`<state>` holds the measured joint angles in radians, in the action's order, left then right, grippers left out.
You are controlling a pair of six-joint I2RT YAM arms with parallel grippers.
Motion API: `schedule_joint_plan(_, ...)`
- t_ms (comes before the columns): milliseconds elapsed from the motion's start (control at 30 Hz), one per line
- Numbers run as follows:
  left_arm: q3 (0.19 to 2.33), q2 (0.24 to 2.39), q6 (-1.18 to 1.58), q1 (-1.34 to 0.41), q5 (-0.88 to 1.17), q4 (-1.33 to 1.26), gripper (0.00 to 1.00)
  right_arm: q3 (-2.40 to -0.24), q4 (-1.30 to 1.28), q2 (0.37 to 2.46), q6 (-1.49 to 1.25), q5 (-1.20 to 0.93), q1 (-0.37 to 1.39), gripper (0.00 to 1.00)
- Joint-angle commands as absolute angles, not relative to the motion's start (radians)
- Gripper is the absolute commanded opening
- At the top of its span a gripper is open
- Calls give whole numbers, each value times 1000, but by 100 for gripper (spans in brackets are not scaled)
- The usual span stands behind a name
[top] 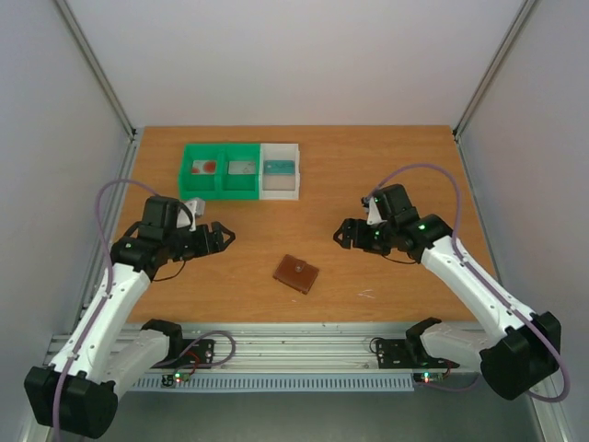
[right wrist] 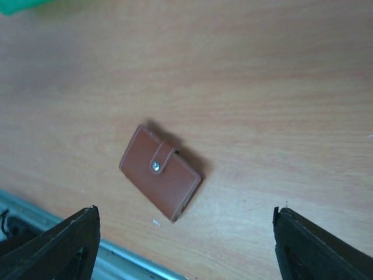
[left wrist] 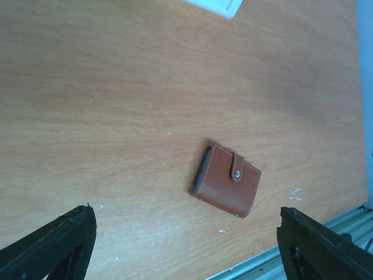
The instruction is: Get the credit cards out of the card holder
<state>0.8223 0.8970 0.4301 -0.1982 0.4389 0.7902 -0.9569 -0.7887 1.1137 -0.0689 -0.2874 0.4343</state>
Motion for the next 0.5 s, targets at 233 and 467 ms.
schedule_joint_plan(233,711,896,530,-221,539,660,80,-906,-634,1320,-67,-395,571,53)
schedule_joint_plan(467,618,890,611,-221,583,557,79,-971,-617,1503,-30,-344,653,43)
